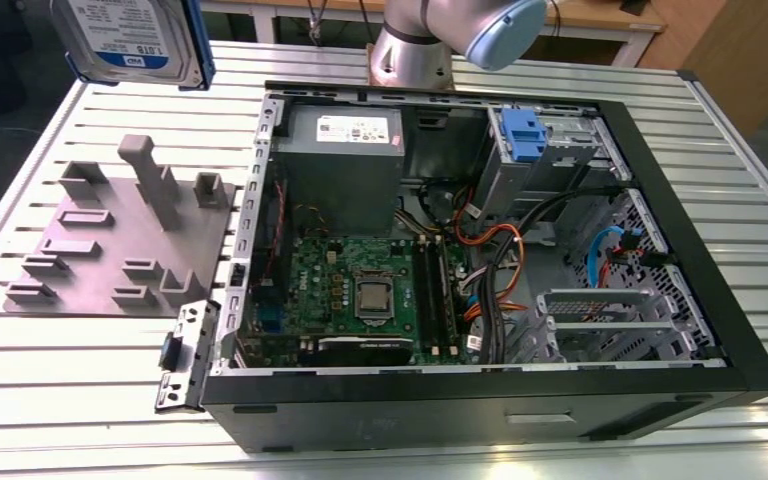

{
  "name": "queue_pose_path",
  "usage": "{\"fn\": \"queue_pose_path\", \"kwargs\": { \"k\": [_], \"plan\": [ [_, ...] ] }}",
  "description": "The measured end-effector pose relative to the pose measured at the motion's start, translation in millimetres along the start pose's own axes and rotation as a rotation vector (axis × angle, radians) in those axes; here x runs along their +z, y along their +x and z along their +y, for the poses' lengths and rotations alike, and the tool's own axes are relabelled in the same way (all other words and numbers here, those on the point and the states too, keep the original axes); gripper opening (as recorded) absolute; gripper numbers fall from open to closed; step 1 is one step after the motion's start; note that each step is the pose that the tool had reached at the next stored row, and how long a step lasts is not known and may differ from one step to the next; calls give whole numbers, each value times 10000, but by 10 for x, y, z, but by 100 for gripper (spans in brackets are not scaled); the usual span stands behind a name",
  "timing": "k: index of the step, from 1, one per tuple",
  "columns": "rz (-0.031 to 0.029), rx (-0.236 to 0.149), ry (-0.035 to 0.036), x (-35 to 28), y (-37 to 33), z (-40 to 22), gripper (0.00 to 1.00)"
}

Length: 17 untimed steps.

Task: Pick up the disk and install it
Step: 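Pick up the disk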

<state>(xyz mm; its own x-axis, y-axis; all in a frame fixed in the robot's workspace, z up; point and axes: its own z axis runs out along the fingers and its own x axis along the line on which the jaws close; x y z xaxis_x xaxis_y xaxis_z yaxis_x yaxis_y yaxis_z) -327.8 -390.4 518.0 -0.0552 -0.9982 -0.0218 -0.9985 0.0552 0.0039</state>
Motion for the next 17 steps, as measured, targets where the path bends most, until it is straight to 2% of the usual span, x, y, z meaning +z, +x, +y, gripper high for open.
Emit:
{"fn": "queue_pose_path", "kwargs": {
  "k": [5, 10, 17],
  "plan": [
    [0, 0, 0, 0, 0, -4, 36],
    [0, 0, 0, 0, -2, -55, 36],
    [0, 0, 0, 0, 10, -71, 36]
  ]
}}
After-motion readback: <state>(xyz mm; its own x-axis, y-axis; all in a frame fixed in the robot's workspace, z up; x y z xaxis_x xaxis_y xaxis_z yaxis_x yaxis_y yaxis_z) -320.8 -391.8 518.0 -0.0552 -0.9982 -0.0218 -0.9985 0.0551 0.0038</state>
